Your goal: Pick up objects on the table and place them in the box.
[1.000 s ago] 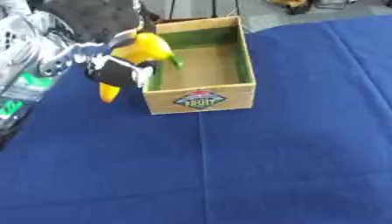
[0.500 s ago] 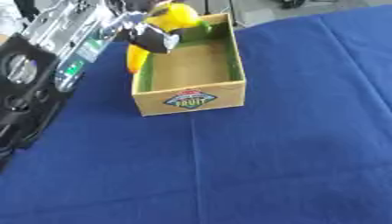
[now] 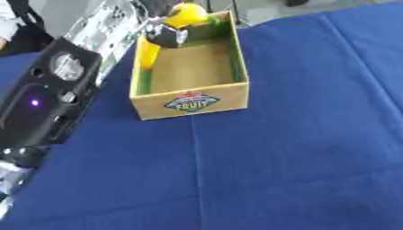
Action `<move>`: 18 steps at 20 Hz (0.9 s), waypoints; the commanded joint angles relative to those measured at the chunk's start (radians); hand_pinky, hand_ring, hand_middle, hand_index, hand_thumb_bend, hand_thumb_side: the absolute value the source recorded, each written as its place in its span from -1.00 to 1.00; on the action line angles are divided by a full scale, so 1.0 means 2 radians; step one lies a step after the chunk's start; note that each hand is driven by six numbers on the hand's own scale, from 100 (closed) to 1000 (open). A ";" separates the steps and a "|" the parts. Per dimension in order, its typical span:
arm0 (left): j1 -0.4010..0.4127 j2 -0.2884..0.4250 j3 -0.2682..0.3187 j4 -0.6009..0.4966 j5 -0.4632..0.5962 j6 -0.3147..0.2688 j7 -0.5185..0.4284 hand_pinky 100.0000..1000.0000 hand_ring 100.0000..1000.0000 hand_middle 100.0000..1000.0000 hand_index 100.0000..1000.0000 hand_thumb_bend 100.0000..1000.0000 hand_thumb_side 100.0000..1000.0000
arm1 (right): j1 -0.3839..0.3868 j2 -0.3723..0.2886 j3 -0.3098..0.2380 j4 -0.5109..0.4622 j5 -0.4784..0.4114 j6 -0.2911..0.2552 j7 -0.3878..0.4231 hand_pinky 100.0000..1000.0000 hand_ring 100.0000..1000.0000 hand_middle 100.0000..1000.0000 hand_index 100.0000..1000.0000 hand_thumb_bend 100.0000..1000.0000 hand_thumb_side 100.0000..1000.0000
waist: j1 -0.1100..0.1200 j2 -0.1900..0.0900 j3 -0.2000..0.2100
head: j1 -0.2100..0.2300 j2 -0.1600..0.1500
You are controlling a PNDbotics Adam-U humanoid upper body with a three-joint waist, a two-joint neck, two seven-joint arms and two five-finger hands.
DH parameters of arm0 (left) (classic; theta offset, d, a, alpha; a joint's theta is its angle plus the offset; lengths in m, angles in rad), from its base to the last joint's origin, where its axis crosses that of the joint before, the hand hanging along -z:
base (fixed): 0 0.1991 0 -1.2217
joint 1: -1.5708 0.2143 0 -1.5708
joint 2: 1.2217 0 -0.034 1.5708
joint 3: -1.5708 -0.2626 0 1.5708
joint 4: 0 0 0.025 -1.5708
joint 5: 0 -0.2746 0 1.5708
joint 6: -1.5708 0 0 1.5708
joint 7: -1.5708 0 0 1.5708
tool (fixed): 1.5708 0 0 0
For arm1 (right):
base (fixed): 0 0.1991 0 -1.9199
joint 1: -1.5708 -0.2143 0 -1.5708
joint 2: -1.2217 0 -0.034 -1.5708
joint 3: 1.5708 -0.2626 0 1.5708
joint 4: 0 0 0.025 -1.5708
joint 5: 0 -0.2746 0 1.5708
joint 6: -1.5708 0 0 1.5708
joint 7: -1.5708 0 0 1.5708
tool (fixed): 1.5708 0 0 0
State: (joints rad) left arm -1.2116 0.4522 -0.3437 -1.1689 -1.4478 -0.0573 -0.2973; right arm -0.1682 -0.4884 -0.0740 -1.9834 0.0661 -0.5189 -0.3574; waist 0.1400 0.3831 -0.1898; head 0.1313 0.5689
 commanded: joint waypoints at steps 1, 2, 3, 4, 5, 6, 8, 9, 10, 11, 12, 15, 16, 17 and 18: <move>-0.015 -0.006 0.015 0.032 -0.023 -0.003 0.029 -0.23 -0.02 -0.07 0.25 -1.00 -0.18 | -0.005 -0.007 -0.002 -0.008 -0.005 -0.001 0.004 0.47 0.37 0.14 0.54 -1.00 0.80 | -0.005 -0.009 -0.001 | 0.002 -0.006; -0.015 -0.009 0.017 0.043 -0.027 -0.005 0.033 -0.21 0.00 -0.05 0.27 -0.95 -0.15 | -0.005 -0.007 -0.002 -0.008 -0.005 -0.001 0.004 0.47 0.37 0.14 0.54 -1.00 0.80 | -0.005 -0.008 -0.002 | 0.002 -0.006; -0.015 -0.012 0.017 0.052 -0.031 -0.008 0.036 -0.19 0.02 -0.03 0.28 -0.92 -0.12 | -0.005 -0.006 -0.002 -0.008 -0.005 -0.001 0.004 0.47 0.37 0.14 0.54 -1.00 0.80 | -0.005 -0.008 -0.002 | 0.002 -0.006; -0.014 -0.014 0.017 0.059 -0.033 -0.011 0.037 -0.17 0.04 -0.01 0.30 -0.89 -0.09 | -0.005 -0.006 -0.002 -0.008 -0.005 -0.001 0.004 0.48 0.37 0.14 0.54 -1.00 0.80 | -0.005 -0.008 -0.002 | 0.002 -0.005; -0.013 -0.017 0.018 0.065 -0.033 -0.014 0.036 -0.11 0.12 0.06 0.37 -0.83 0.00 | -0.004 -0.006 -0.002 -0.008 -0.005 -0.001 0.004 0.48 0.37 0.14 0.54 -1.00 0.80 | -0.006 -0.008 -0.002 | 0.002 -0.004; -0.011 -0.019 0.019 0.069 -0.030 -0.017 0.033 0.01 0.24 0.18 0.52 -0.82 0.08 | -0.004 -0.005 -0.003 -0.008 -0.005 -0.001 0.003 0.48 0.37 0.14 0.54 -1.00 0.80 | -0.006 -0.008 -0.002 | 0.002 -0.004; -0.010 -0.024 0.021 0.073 -0.020 -0.021 0.026 0.22 0.43 0.39 0.80 -0.72 0.22 | -0.004 -0.005 -0.003 -0.008 -0.005 -0.001 0.003 0.48 0.37 0.14 0.54 -1.00 0.80 | -0.006 -0.009 -0.002 | 0.002 -0.004; -0.009 -0.025 0.022 0.073 -0.013 -0.022 0.025 0.23 0.45 0.42 0.84 -0.69 0.25 | -0.004 -0.005 -0.003 -0.008 -0.005 -0.001 0.003 0.48 0.37 0.14 0.54 -1.00 0.80 | -0.006 -0.009 -0.002 | 0.001 -0.004; -0.008 -0.026 0.023 0.072 -0.008 -0.021 0.025 0.26 0.49 0.46 0.89 -0.60 0.31 | -0.004 -0.004 -0.003 -0.008 -0.005 0.000 0.003 0.48 0.37 0.14 0.54 -1.00 0.80 | -0.006 -0.009 -0.002 | 0.001 -0.004; -0.007 -0.027 0.023 0.071 -0.005 -0.018 0.025 0.29 0.53 0.50 0.95 -0.46 0.40 | -0.004 -0.004 -0.003 -0.008 -0.005 0.000 0.003 0.48 0.37 0.14 0.54 -1.00 0.80 | -0.006 -0.009 -0.002 | 0.001 -0.004; -0.007 -0.027 0.023 0.069 -0.003 -0.015 0.027 0.32 0.56 0.54 1.00 -0.36 0.48 | -0.004 -0.004 -0.003 -0.008 -0.006 0.000 0.003 0.48 0.37 0.14 0.54 -1.00 0.80 | -0.007 -0.010 -0.002 | 0.000 -0.004; -0.004 -0.027 0.026 0.061 0.000 -0.001 0.036 0.33 0.58 0.56 0.99 -0.12 0.60 | -0.003 -0.004 -0.003 -0.008 -0.006 0.001 0.003 0.48 0.37 0.14 0.54 -1.00 0.79 | -0.007 -0.010 -0.001 | -0.002 -0.002; -0.004 -0.027 0.028 0.056 0.001 0.006 0.040 0.32 0.58 0.55 0.98 -0.10 0.59 | -0.003 -0.004 -0.003 -0.008 -0.006 0.001 0.003 0.48 0.37 0.14 0.54 -1.00 0.79 | -0.008 -0.011 0.000 | -0.002 -0.001; -0.003 -0.027 0.029 0.051 0.003 0.013 0.044 0.31 0.57 0.54 0.98 -0.08 0.59 | -0.003 -0.004 -0.003 -0.008 -0.006 0.001 0.003 0.48 0.37 0.14 0.54 -1.00 0.79 | -0.008 -0.011 0.001 | -0.003 0.000; -0.002 -0.026 0.030 0.045 0.007 0.018 0.049 0.30 0.56 0.53 0.97 -0.09 0.59 | -0.002 -0.004 -0.003 -0.008 -0.006 0.001 0.003 0.48 0.37 0.14 0.54 -1.00 0.79 | -0.008 -0.012 0.002 | -0.003 0.000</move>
State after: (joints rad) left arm -1.2001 0.3853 -0.3010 -1.0515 -1.4419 -0.0366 -0.2103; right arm -0.1675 -0.4866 -0.0736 -1.9834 0.0605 -0.5188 -0.3520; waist 0.1347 0.3857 -0.1873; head 0.1280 0.5696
